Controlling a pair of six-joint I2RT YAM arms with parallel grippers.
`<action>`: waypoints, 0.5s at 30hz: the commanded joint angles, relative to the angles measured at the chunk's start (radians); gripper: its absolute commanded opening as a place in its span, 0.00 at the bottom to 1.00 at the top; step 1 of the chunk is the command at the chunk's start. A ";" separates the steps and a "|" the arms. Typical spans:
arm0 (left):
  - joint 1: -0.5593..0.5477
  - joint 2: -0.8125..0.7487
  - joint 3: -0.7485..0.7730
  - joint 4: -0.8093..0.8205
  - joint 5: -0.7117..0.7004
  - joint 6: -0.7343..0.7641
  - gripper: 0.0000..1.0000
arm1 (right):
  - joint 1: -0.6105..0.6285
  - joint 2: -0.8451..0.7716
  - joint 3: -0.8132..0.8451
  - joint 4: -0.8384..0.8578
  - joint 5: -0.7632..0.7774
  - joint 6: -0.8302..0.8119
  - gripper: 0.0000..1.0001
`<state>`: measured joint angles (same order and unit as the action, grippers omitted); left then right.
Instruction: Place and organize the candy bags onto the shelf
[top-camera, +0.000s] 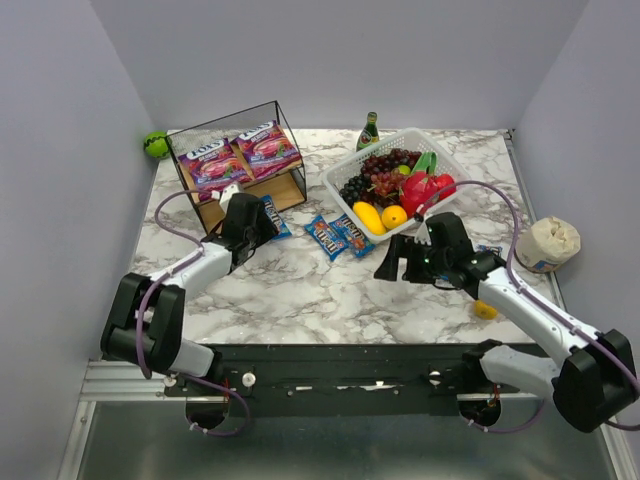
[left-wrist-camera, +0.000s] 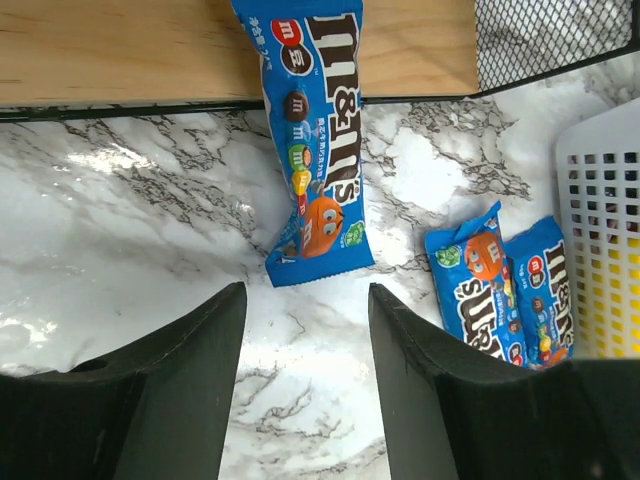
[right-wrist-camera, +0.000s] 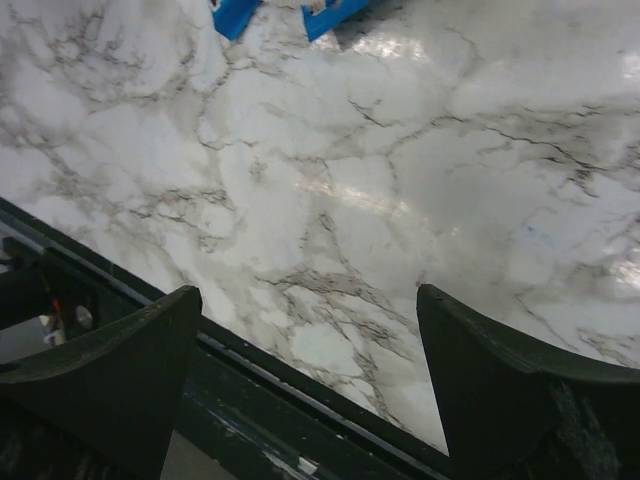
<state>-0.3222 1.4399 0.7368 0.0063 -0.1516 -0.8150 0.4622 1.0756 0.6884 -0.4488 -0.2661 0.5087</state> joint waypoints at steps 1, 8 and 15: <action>-0.002 -0.094 0.036 -0.158 -0.075 0.031 0.62 | 0.003 0.093 0.066 0.226 -0.156 0.187 0.94; 0.005 -0.261 0.130 -0.380 -0.132 0.152 0.66 | 0.191 0.349 0.227 0.476 0.014 0.502 0.94; 0.044 -0.397 0.268 -0.638 -0.149 0.255 0.70 | 0.371 0.668 0.509 0.486 0.317 0.764 0.94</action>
<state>-0.3046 1.1267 0.9184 -0.4236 -0.2493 -0.6514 0.7685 1.6173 1.0615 -0.0139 -0.1555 1.0527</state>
